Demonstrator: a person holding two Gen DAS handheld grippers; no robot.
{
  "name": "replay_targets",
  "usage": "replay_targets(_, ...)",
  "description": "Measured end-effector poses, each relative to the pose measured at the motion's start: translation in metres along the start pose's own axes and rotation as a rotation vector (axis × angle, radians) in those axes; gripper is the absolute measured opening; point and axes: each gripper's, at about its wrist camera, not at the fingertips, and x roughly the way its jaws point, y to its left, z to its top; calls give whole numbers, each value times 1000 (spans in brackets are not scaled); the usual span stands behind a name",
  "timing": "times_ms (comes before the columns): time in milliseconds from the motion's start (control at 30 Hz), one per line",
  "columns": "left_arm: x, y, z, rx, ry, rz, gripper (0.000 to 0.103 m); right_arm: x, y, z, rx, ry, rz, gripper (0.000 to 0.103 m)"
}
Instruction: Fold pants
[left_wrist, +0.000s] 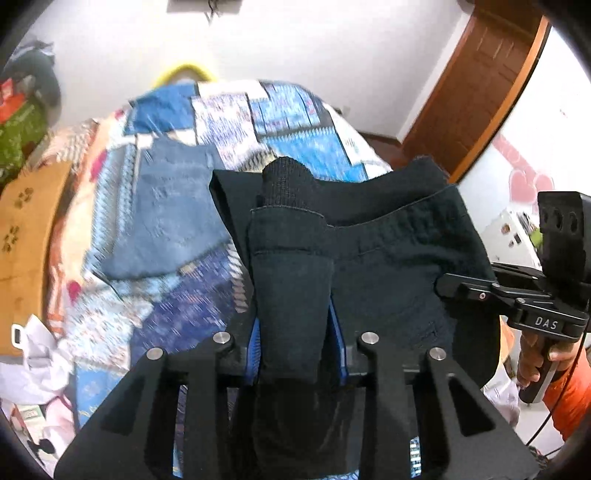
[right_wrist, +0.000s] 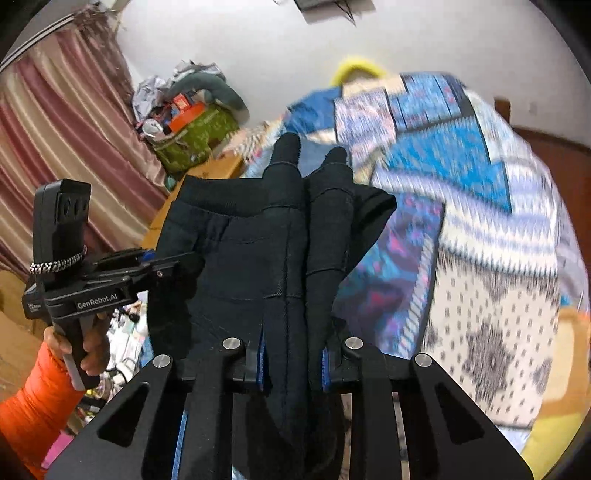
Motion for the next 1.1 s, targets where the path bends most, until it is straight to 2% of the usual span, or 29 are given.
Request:
replay_targets(267,-41,29,38,-9,-165,89,30,12,22,55,-49,-107,32,19)
replay_targets(467,-45,65,74,-16,-234,161,30,39,30,94,-60,-165,76,19)
replay_targets(600,-33,91,92,-28,-247,203,30,65,36,115,-74,-175,84,19)
replay_targets(700,-17,114,101,-48,-250,225,30,89,36,129,-73,-169,89,19)
replay_targets(833,19,145,114,-73,-216,254,30,126,34,143,-73,-137,65,19)
replay_targets(1100,114,200,124,-138,-94,270,29,212,-4,156,-23,-30,43,19)
